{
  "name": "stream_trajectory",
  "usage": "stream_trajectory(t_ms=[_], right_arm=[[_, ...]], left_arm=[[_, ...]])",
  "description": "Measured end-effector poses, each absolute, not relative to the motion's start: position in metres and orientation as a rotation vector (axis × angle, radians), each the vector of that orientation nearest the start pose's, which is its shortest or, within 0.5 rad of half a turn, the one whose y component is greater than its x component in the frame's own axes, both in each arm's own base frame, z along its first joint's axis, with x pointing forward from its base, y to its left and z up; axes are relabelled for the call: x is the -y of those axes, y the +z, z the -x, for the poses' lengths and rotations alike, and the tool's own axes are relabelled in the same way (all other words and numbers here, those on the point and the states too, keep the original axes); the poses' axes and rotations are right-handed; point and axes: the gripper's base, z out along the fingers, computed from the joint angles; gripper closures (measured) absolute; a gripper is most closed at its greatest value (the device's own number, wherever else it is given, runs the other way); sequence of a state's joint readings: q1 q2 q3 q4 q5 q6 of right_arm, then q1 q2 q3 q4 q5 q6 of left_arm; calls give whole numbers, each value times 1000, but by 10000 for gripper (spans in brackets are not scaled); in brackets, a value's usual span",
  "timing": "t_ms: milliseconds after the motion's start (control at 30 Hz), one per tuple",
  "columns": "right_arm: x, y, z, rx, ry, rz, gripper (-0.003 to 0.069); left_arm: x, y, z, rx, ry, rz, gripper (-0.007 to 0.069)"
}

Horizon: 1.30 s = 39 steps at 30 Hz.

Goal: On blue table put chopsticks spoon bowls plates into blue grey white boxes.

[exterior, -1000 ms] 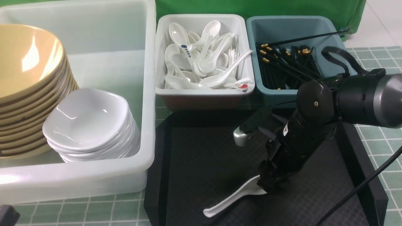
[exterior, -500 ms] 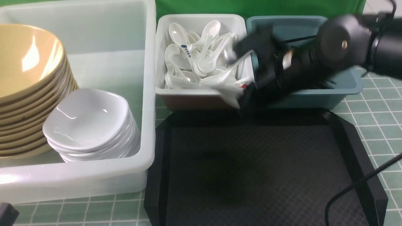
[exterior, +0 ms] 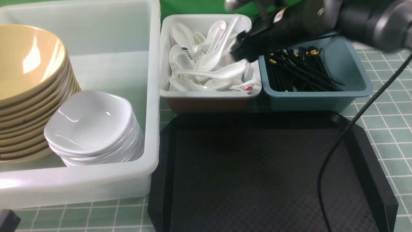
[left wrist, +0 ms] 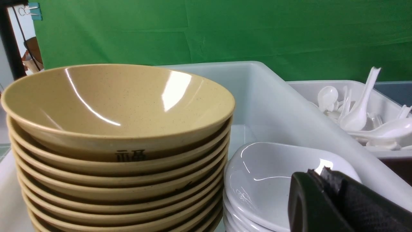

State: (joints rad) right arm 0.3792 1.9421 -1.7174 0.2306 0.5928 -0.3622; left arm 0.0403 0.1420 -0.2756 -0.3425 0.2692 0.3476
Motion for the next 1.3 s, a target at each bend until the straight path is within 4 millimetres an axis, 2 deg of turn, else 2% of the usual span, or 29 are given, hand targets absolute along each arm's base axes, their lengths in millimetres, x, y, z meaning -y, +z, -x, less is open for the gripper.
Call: stream_trajectory(t_ms=[33, 67, 133, 167, 200, 233, 267, 300, 333, 400, 433, 467, 500, 533, 567, 600, 633, 733, 867, 1000, 1067, 1167, 1300], right_arm=[[-158, 316, -414, -2249, 253, 645, 286], [-156, 318, -413, -2255, 253, 641, 293], [-123, 356, -384, -2255, 224, 605, 414], [-114, 367, -371, -2238, 213, 595, 459], [-105, 381, -349, -2205, 200, 593, 527], [-105, 381, -349, -2203, 199, 591, 527], [-94, 394, -315, -2148, 179, 600, 597], [-89, 403, -294, -2101, 165, 606, 613], [-82, 398, -269, -2063, 146, 619, 621], [-72, 393, -236, -1983, 105, 635, 622], [-71, 386, -233, -1982, 98, 635, 622], [-63, 369, -209, -1909, 47, 641, 622], [-60, 361, -202, -1881, 25, 643, 622], [-53, 342, -184, -1808, -32, 644, 622], [-50, 324, -177, -1785, -59, 634, 622], [-49, 320, -175, -1780, -64, 633, 622], [-43, 297, -163, -1753, -90, 609, 622], [-34, 247, -137, -1770, -98, 565, 622], [-24, 191, -100, -1834, -79, 550, 622], [-22, 170, -82, -1902, -45, 589, 622], [-23, 162, -72, -1944, -60, 711, 622], [-22, 163, -69, -1909, -83, 752, 622], [-20, 165, -62, -1882, -79, 706, 620]], left_arm=[[6, 274, -57, -1603, -28, -50, 623], [6, 274, -57, -1603, -28, -50, 623], [6, 274, -57, -1604, -27, -51, 623], [6, 274, -57, -1605, -27, -51, 623], [6, 274, -57, -1605, -27, -51, 623], [6, 274, -57, -1606, -28, -52, 623], [6, 274, -57, -1607, -28, -52, 623], [6, 274, -57, -1608, -28, -52, 623], [6, 274, -57, -1609, -28, -53, 623], [6, 274, -57, -1612, -29, -53, 623], [6, 274, -57, -1612, -29, -53, 623], [6, 274, -57, -1613, -29, -53, 623], [6, 274, -57, -1613, -29, -53, 623], [6, 274, -57, -1613, -29, -53, 623], [6, 274, -57, -1613, -29, -53, 623], [6, 274, -57, -1613, -29, -53, 623], [6, 274, -57, -1613, -29, -53, 623], [6, 274, -57, -1612, -29, -54, 623], [6, 274, -57, -1613, -29, -54, 623], [6, 273, -57, -1616, -30, -55, 623], [6, 273, -57, -1619, -30, -56, 623], [7, 272, -56, -1626, -32, -58, 623], [7, 271, -56, -1641, -38, -63, 623]])
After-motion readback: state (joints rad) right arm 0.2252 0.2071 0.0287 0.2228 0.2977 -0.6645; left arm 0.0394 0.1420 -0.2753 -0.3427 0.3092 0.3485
